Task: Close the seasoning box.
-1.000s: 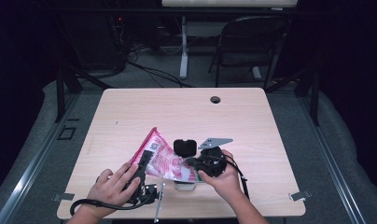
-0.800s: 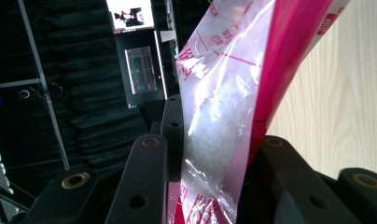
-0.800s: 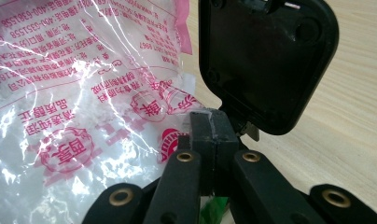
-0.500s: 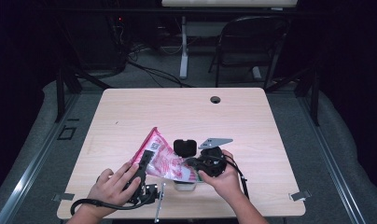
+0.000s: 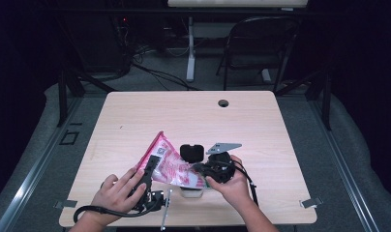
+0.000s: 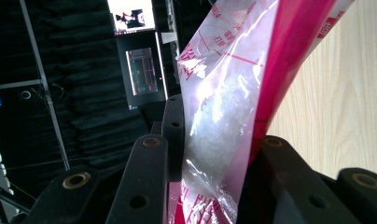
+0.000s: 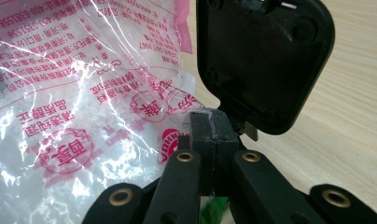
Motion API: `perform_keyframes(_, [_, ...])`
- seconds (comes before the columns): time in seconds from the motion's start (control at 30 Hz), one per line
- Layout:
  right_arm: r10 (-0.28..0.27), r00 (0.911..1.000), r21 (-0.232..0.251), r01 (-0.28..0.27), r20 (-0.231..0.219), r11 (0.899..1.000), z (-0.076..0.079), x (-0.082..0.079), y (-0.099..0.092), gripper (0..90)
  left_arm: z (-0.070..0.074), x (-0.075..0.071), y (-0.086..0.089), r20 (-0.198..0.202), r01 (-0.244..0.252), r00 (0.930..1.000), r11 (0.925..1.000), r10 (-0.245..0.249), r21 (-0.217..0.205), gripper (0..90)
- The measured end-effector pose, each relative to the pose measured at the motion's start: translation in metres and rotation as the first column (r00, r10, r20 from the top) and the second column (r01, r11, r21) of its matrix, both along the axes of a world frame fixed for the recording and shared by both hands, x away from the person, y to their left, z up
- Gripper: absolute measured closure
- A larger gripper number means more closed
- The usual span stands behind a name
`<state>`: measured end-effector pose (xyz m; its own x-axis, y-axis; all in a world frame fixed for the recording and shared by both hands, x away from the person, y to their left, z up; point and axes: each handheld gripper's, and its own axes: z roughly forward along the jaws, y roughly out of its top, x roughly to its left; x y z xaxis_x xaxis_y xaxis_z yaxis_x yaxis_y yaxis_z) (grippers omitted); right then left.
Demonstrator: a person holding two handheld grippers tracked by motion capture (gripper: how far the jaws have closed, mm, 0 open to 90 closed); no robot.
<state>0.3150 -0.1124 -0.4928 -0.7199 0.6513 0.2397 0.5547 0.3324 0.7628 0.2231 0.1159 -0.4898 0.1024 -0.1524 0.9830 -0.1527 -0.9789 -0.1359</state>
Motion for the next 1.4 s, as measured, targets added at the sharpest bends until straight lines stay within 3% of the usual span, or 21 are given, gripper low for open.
perform_keyframes(1.4, [0.003, 1.0, -0.001, -0.003, -0.002, 1.0, -0.0003, -0.0004, 0.0016, 90.0, 0.0041, -0.0008, -0.0013, 0.01, 0.011, 0.9999, 0.9999, -0.011, 0.0, 74.5])
